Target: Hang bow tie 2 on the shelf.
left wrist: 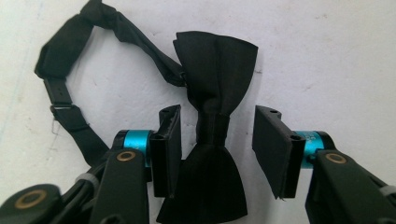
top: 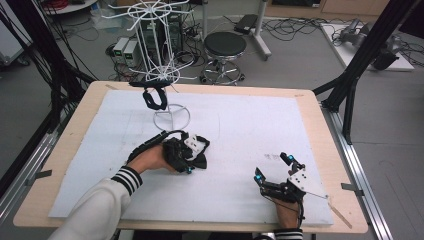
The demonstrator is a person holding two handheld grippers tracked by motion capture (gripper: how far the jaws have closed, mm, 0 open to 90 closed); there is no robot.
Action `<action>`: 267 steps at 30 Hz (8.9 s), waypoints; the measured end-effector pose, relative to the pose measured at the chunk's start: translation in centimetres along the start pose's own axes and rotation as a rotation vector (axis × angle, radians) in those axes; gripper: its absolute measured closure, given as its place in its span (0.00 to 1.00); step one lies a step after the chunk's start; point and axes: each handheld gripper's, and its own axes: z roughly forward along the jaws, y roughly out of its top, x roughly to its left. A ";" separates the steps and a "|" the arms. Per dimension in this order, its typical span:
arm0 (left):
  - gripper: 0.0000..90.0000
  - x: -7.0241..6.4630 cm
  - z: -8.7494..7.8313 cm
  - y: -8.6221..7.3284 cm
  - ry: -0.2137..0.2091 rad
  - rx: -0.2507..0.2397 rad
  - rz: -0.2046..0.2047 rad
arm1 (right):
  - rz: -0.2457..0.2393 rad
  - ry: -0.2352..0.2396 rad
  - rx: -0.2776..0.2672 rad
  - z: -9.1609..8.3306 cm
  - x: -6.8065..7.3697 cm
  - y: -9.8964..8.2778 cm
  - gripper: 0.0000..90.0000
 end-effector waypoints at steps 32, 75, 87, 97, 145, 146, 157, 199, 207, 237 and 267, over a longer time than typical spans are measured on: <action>0.85 -0.6 -0.2 0.1 0.017 0.009 -0.011 | 0.001 0.000 0.000 0.0 0.0 0.0 0.01; 0.85 -0.7 -6.0 -1.3 0.174 -0.439 -0.088 | -0.002 0.000 0.001 0.0 0.0 0.0 0.01; 0.85 -0.2 -9.1 -1.5 0.223 -0.513 -0.121 | -0.005 -0.001 0.004 0.0 0.0 0.0 0.01; 0.85 0.1 -11.3 -1.4 0.243 -0.573 -0.132 | -0.008 -0.002 0.005 0.0 0.0 0.0 0.01; 0.85 2.0 -16.3 1.2 0.323 -0.674 -0.187 | -0.011 -0.002 0.002 0.1 0.0 0.0 0.01; 0.85 2.0 -16.3 1.3 0.322 -0.677 -0.190 | -0.014 -0.002 0.001 0.1 0.0 0.0 0.01; 0.85 2.8 -16.7 2.2 0.327 -0.684 -0.212 | -0.008 -0.001 0.000 0.1 0.0 0.0 0.01; 0.84 6.9 -17.2 2.0 0.417 -0.664 -0.349 | 0.000 0.003 0.001 0.0 0.0 0.0 0.01; 0.84 6.8 -17.3 2.1 0.429 -0.666 -0.350 | -0.001 0.002 0.001 0.0 0.0 0.0 0.01; 0.02 4.9 -18.1 1.6 0.426 -0.738 -0.288 | -0.009 0.003 -0.003 0.0 0.0 0.0 0.01; 0.02 -3.1 -17.5 -9.9 0.543 -0.967 -0.223 | -0.003 0.000 -0.006 0.0 0.0 0.0 0.01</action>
